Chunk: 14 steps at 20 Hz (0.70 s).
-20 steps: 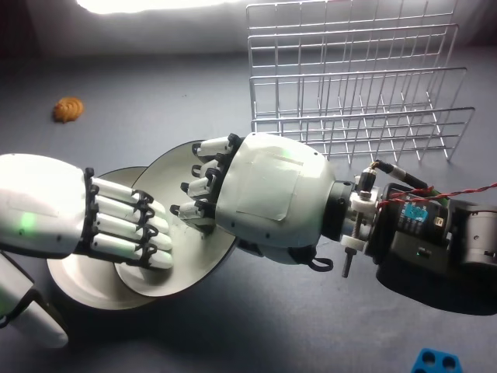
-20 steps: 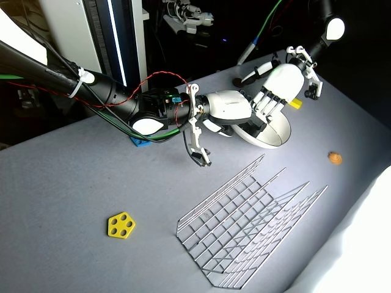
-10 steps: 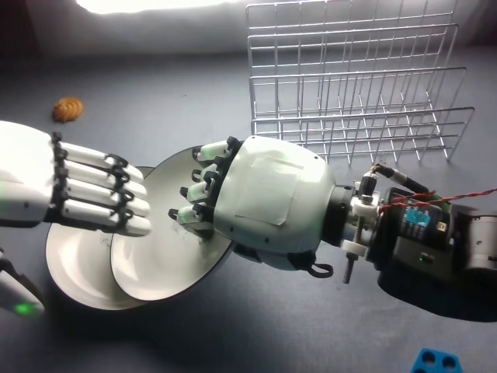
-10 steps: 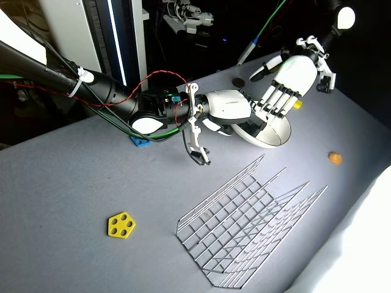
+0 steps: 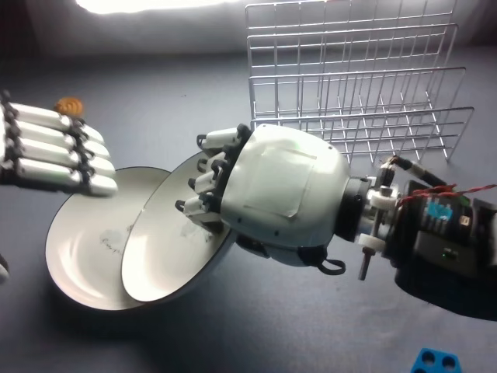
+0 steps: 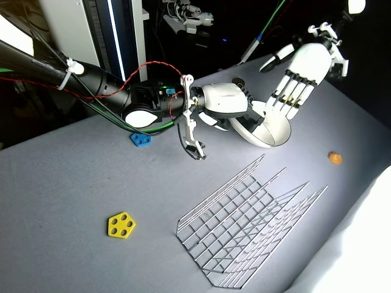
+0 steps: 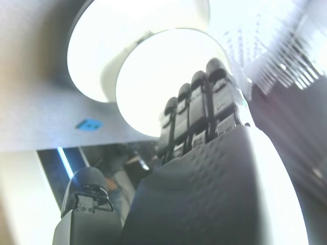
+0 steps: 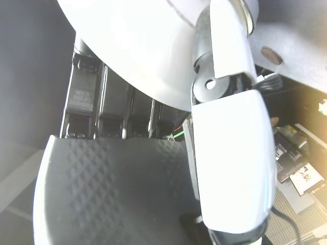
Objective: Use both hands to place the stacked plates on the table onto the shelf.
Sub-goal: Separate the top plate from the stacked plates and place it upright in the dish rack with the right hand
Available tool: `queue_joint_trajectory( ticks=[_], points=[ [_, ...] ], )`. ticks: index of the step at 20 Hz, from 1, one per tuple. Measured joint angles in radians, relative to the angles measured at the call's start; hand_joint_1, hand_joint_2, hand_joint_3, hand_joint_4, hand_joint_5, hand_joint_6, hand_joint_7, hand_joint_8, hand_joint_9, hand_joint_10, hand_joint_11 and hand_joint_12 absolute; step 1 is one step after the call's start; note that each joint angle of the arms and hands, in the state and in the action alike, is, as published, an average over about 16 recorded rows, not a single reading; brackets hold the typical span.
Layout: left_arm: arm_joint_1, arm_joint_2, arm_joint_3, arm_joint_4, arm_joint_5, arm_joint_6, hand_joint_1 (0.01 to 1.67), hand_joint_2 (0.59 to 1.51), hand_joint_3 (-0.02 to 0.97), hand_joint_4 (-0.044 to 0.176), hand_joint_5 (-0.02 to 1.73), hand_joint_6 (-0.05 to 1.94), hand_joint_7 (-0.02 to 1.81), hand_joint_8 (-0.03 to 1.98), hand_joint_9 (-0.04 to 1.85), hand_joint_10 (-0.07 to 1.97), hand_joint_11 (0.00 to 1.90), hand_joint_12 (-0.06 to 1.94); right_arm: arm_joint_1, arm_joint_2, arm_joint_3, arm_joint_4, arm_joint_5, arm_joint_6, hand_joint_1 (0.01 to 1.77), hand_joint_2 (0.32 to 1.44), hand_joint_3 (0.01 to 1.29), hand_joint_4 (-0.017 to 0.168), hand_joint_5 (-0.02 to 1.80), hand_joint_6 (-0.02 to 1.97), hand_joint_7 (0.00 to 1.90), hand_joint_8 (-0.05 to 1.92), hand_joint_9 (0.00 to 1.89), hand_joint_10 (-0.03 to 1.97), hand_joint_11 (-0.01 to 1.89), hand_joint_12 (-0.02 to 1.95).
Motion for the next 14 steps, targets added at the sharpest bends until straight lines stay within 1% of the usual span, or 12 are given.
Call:
queue_joint_trajectory(
  ticks=[4,8,11,14],
  points=[
    [-0.052,0.034,0.004,0.031,-0.008,-0.05,0.02,1.1,0.021,0.002,0.07,0.02,0.09,0.0,0.09,0.0,0.01,0.28,0.019,0.044,-0.054,0.002,-0.01,0.0,1.23,1.03,0.01,0.018,0.89,1.0,0.94,0.98,0.94,0.64,0.58,1.36],
    [-0.098,0.058,0.012,0.067,-0.016,-0.087,0.02,1.1,0.021,0.002,0.07,0.02,0.09,0.0,0.09,0.0,0.01,0.28,0.05,0.097,-0.118,0.009,-0.028,0.0,1.23,1.03,0.01,0.018,0.9,1.01,0.96,0.98,0.94,0.64,0.58,1.36],
    [-0.125,0.07,0.017,0.091,-0.019,-0.106,0.02,1.101,0.021,0.002,0.07,0.02,0.09,0.0,0.09,0.0,0.01,0.28,0.083,0.141,-0.171,0.024,-0.052,0.001,1.23,1.03,0.01,0.018,0.91,1.02,0.97,0.98,0.94,0.64,0.58,1.35],
    [-0.141,0.075,0.021,0.107,-0.022,-0.113,0.02,1.102,0.021,0.002,0.07,0.02,0.1,0.0,0.09,0.0,0.01,0.28,0.12,0.19,-0.225,0.046,-0.086,0.006,1.23,1.03,0.01,0.018,0.92,1.03,0.97,0.98,0.94,0.63,0.58,1.34]
  ],
)
